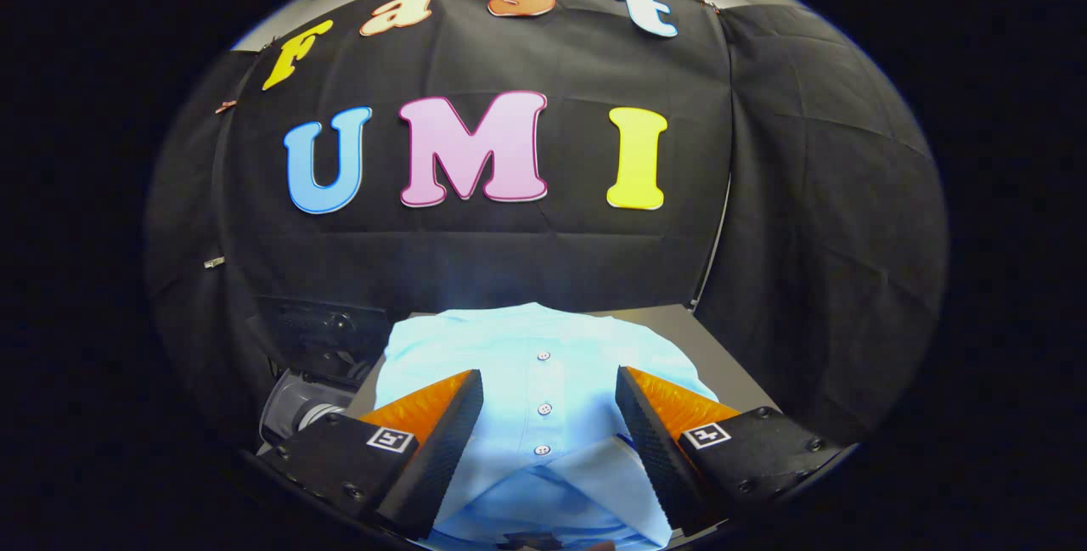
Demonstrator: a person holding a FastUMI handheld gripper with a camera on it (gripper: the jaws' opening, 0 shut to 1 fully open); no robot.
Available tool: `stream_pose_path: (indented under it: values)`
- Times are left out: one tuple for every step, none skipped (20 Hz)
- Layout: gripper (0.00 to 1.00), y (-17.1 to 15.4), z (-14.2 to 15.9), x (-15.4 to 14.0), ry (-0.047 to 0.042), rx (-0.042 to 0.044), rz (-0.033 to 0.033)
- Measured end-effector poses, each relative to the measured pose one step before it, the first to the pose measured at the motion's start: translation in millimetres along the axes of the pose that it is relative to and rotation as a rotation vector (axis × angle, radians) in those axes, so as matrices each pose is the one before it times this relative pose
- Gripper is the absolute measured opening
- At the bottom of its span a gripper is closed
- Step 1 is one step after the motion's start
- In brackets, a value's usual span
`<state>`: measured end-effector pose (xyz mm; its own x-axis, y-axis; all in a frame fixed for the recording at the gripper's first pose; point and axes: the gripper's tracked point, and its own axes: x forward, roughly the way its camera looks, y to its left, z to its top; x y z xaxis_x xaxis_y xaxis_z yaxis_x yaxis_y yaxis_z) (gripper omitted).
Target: Put the clothes into the washing machine and then close the washing machine lid.
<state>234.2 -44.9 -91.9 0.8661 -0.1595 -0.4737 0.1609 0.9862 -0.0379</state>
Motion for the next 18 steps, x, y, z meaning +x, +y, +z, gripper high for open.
stream_pose_path:
  values:
    - [0.99,-1.89,-5.56,9.98,0.02237,-0.00891,-0.00771]
    - [0.99,-3.22,-7.78,11.49,0.03063,-0.01569,-0.01127]
    - [0.99,0.75,-10.60,12.23,0.04507,-0.00809,0.00006]
    - [0.97,0.17,-7.19,6.93,0.03444,0.00522,0.00536]
    - [0.97,1.25,-2.02,4.84,0.00807,0.01054,0.01146]
    - [0.98,0.41,1.15,1.14,-0.00747,0.01075,0.01451]
    - [0.96,0.82,-2.82,1.89,0.01319,0.01279,0.01103]
    - [0.95,0.94,0.45,-0.60,0.00067,-0.00483,0.00924]
    - [0.95,1.10,-0.40,-1.00,0.00017,-0.02339,0.00448]
    - [0.93,-0.07,-2.82,0.98,0.00309,-0.01855,0.00223]
    - [0.93,0.40,1.29,0.52,-0.00005,-0.01275,-0.00483]
    - [0.93,2.82,-0.34,-0.74,0.00989,-0.00440,0.00871]
    - [0.82,3.82,-3.02,1.69,0.01505,-0.01043,0.00024]
    - [0.72,7.93,0.07,-1.98,0.00396,-0.04118,0.02328]
    - [0.65,1.80,1.07,2.41,0.00860,-0.03797,0.00025]
    - [0.38,3.05,-1.01,-0.71,0.00324,-0.04237,-0.01344]
    - [0.24,-0.55,-0.18,3.30,0.00113,-0.01387,-0.01461]
    - [0.11,-2.22,1.79,-4.82,0.00658,-0.01174,-0.02025]
